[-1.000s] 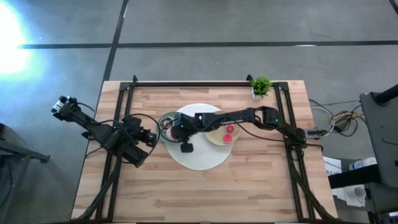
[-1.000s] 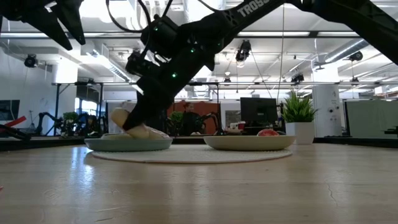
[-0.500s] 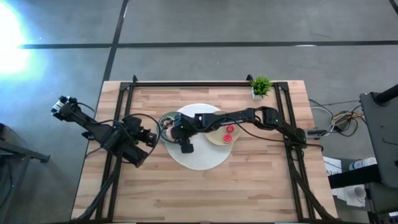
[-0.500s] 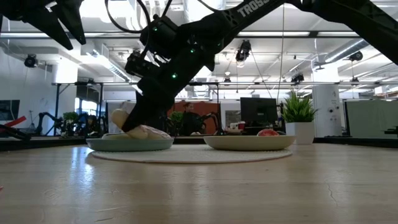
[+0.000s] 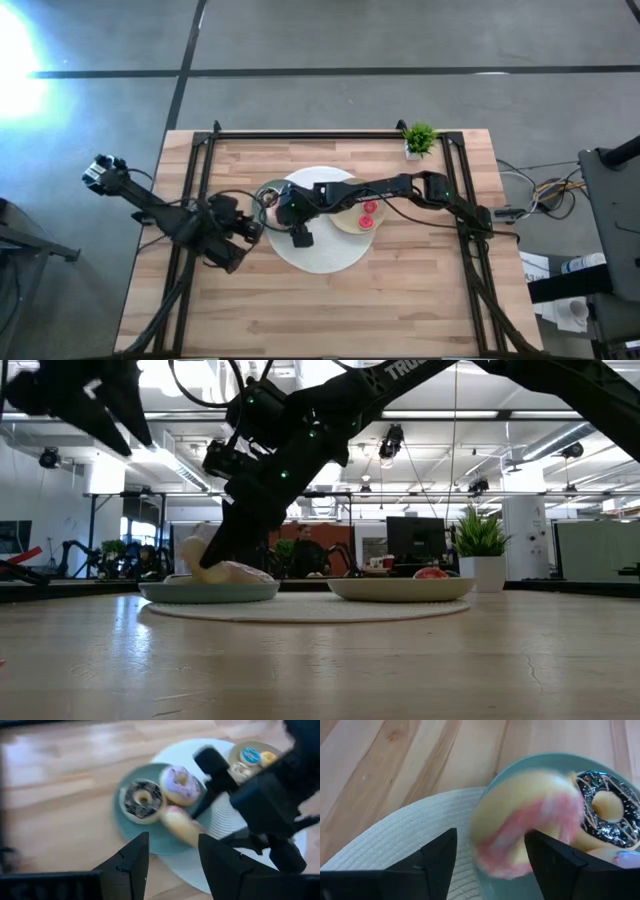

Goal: Pick & Place donuts
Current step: Put the big pink donut on the blue plate

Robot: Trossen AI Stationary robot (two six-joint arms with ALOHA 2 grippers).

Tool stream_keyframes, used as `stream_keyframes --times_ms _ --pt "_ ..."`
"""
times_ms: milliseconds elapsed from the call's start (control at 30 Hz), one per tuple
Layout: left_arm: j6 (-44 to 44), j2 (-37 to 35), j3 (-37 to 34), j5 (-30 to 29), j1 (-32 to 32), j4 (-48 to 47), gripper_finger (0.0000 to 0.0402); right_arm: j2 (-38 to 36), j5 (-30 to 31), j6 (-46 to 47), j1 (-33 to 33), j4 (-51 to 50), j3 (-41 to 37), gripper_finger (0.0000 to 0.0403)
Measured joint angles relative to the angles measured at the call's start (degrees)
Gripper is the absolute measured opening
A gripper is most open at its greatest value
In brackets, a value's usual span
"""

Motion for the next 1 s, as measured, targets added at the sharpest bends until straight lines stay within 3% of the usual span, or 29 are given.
stream_keyframes --times_ms 267,367,667,800,867,1000 --pt "6.28 -2.25 -15.56 -0.1 5.51 32.02 0.014 -0.04 0.13 0.0 0.0 -0.09 -0.01 0.023" --pt "9.32 -3.66 -19.49 0.4 7.79 38.77 0.0125 -0.09 0.18 0.0 0.0 -0.39 -0.01 0.0232" --pt "12.21 -9.15 -20.94 0.25 8.42 39.15 0.0099 -5.15 0.48 1.84 -0.11 -3.6 -0.02 0.0231" --pt "13.8 -10.46 -20.84 0.46 8.42 39.11 0.0098 -8.25 3.71 1.76 -0.2 -7.08 -0.02 0.023" --pt "14.5 -10.54 -21.27 2.85 8.42 39.13 0.0098 -10.22 4.6 1.75 -0.43 -10.4 -0.24 0.0229" --pt "20.79 -8.95 -23.03 13.16 7.97 41.71 0.0098 -14.26 5.16 2.24 -1.09 -14.43 -2.96 0.0226"
